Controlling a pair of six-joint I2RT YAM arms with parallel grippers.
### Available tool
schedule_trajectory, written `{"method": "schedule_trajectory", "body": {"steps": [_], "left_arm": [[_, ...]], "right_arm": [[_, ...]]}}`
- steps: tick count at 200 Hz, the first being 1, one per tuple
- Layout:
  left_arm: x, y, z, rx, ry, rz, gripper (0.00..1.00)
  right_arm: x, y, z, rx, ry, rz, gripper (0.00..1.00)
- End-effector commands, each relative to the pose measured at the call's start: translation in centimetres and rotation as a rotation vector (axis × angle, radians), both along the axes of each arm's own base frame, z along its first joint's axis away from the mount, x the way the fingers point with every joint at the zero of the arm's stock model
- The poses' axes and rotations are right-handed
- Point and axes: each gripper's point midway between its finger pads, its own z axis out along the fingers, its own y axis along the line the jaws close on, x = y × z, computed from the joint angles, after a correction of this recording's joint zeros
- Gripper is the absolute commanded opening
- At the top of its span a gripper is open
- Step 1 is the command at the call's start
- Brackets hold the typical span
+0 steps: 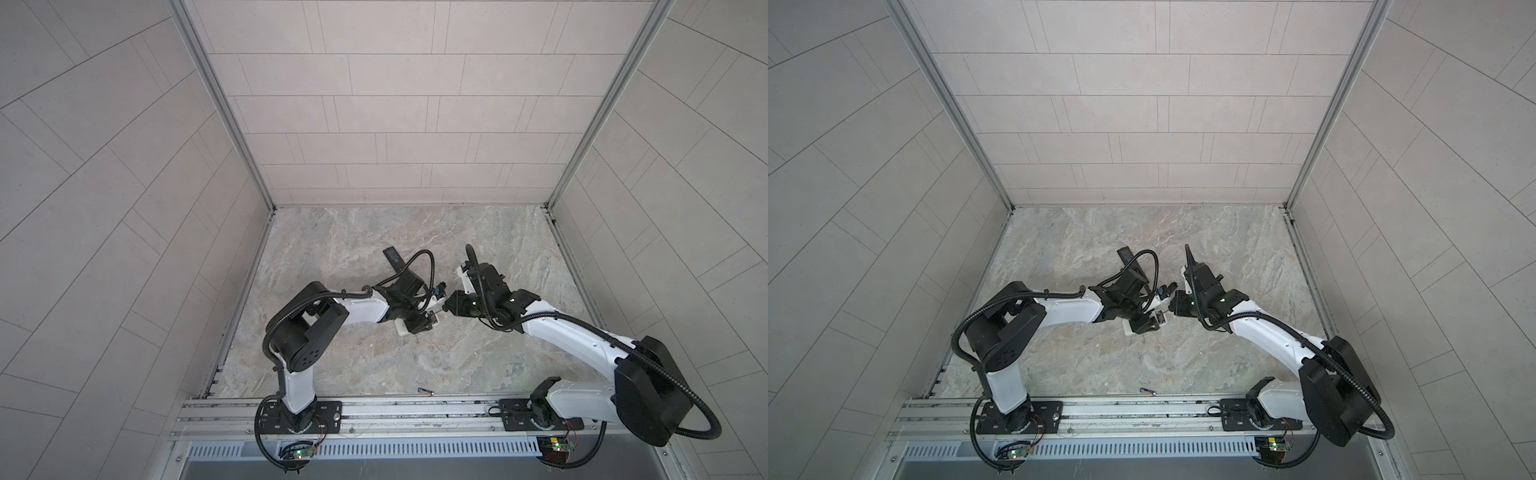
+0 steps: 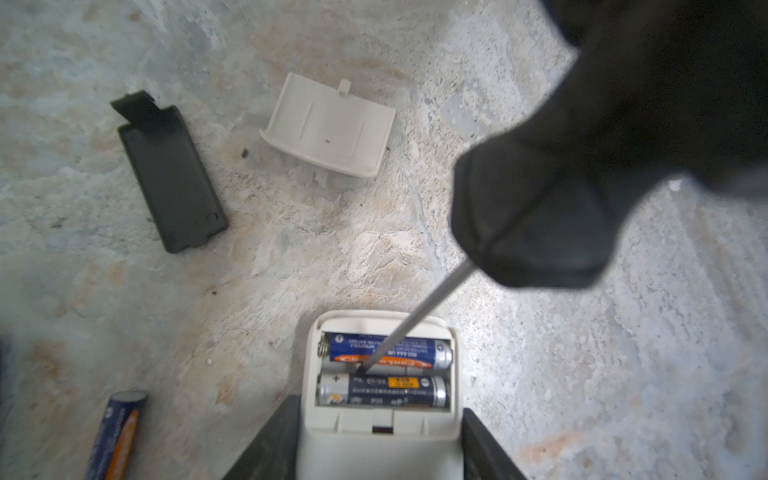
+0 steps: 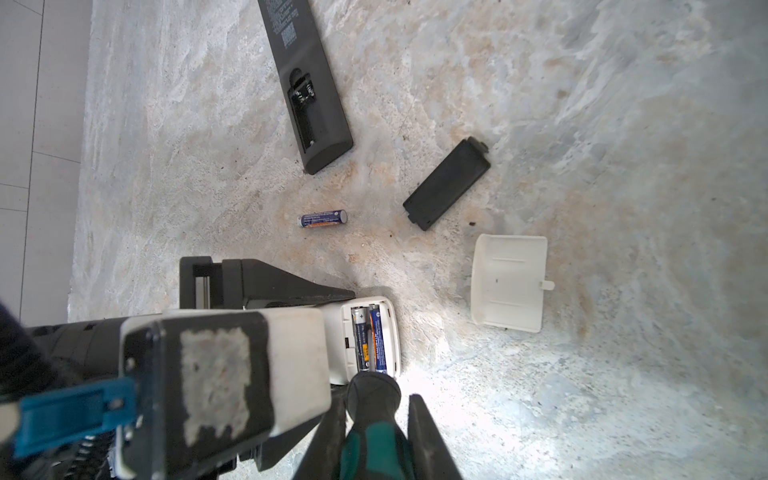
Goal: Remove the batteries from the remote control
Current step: 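Pry the lower battery out with the screwdriver while the left holds the remote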
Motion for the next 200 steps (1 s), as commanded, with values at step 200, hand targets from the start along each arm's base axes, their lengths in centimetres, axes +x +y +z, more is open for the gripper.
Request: {"method": "schedule_trajectory", "body": {"steps": [200], "left_arm": [[-1.0,-0.6,-2.1,0.002,0.078,0.015,0.57]], "right_arm": [[-1.0,-0.9,-3.1,0.020,0.186,-0.040,0.01]]}}
